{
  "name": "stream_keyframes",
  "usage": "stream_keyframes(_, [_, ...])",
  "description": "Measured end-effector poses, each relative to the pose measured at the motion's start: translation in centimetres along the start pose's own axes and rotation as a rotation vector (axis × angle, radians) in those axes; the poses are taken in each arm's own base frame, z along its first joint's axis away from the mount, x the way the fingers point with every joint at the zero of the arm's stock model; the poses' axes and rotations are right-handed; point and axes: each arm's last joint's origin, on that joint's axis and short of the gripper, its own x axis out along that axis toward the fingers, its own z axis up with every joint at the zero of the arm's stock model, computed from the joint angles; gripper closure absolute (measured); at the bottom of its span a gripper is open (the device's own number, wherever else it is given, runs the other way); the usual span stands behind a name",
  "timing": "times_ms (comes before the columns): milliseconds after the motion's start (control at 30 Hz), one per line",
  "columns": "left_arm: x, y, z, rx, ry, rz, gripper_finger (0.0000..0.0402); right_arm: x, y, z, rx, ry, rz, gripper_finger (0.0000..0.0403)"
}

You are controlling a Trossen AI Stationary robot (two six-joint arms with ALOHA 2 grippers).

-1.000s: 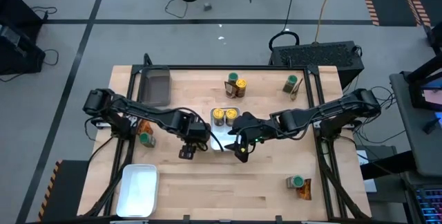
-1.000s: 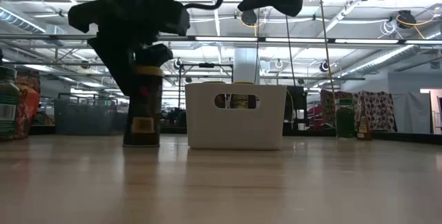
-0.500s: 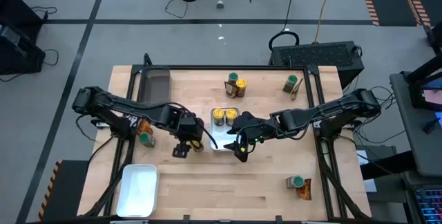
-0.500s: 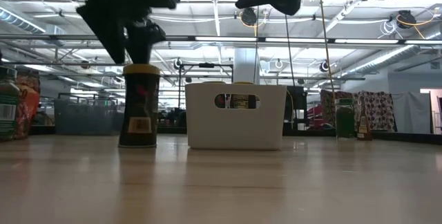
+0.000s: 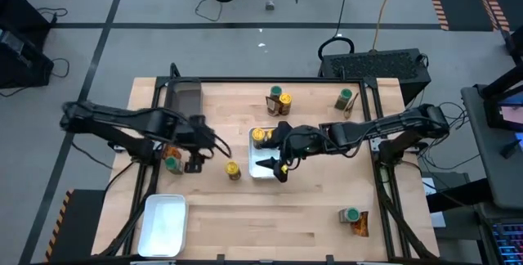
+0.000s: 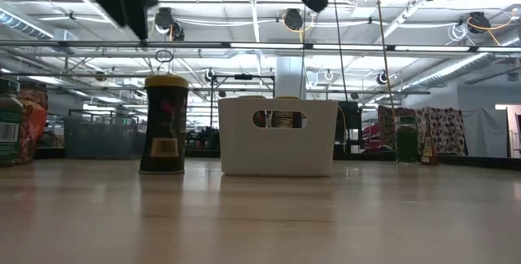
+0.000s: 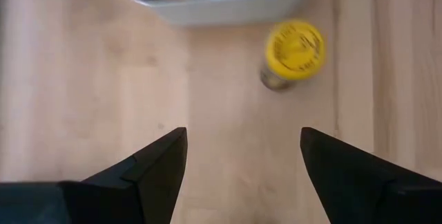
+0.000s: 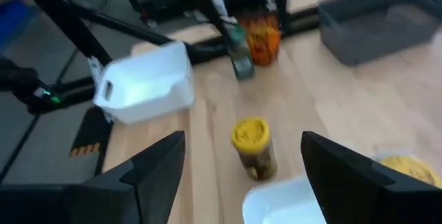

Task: Sort spices by type
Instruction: Put the left yellow spice bottle into the top white bin

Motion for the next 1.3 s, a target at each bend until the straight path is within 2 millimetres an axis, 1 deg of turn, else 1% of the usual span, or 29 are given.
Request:
stream_keyframes(100, [-2.7, 0.7, -1.3, -0.072, -0.112, 0.05, 0.0116, 0.6, -0.3, 0.3, -0.008, -0.035, 0.007, 0.0131])
stream_keyframes(167, [-4.4, 1.2, -2.3, -0.121, -0.188, 0.065, 0.0116, 1.0, -0.4, 0.1, -0.016, -0.031, 0.006, 0.0131])
stream_keyframes(267, [-6.7, 1.7, -3.9, -0.181, -0.288, 0.057, 0.0116, 2.4, -0.2, 0.7, -0.017, -0.02, 0.019, 0.0131])
stream_keyframes(300, [-7.4, 1.9, -4.5, -0.194, -0.319, 0.053, 0.0116, 3.1, -0.2, 0.6, -0.025, 0.009, 0.02, 0.0131])
stream_keyframes(367, [-8.7, 2.2, -5.6, -0.214, -0.383, 0.055, 0.0116, 4.8, 0.4, 1.2, -0.052, 0.021, 0.059, 0.0131])
stream_keyframes(433, [-9.6, 2.5, -6.5, -0.244, -0.432, 0.066, 0.0116, 6.3, 0.7, 1.6, -0.085, 0.079, 0.06, 0.0131])
stream_keyframes(500, [-10.6, 2.9, -7.6, -0.264, -0.485, 0.073, 0.0116, 7.5, 1.2, 2.3, -0.118, 0.116, 0.053, 0.0131])
stream_keyframes(600, [-11.6, 3.2, -8.8, -0.283, -0.546, 0.082, 0.0116, 9.0, 1.3, 2.9, -0.16, 0.197, 0.02, 0.0131])
stream_keyframes(767, [-12.4, 3.5, -9.9, -0.277, -0.61, 0.088, 0.0116, 11.4, 1.3, 3.3, -0.224, 0.249, 0.005, 0.0131])
stream_keyframes(933, [-12.7, 3.6, -10.2, -0.24, -0.627, 0.106, 0.0116, 13.5, 0.7, 2.6, -0.234, 0.313, 0.021, 0.0131])
stream_keyframes(1067, [-12.7, 3.6, -10.3, -0.209, -0.633, 0.122, 0.0116, 14.4, 0.4, 2.2, -0.24, 0.329, 0.025, 0.0131])
stream_keyframes(1133, [-12.4, 3.6, -10.2, -0.202, -0.647, 0.123, 0.0116, 14.4, 0.4, 1.9, -0.257, 0.346, 0.023, 0.0131])
stream_keyframes(1200, [-11.7, 3.5, -10.2, -0.189, -0.658, 0.126, 0.0116, 14.8, 0.3, 1.6, -0.283, 0.351, 0.026, 0.0131])
stream_keyframes(1300, [-10.0, 3.2, -10.3, -0.182, -0.653, 0.128, 0.0116, 15.4, 0.1, 1.1, -0.306, 0.364, 0.027, 0.0131])
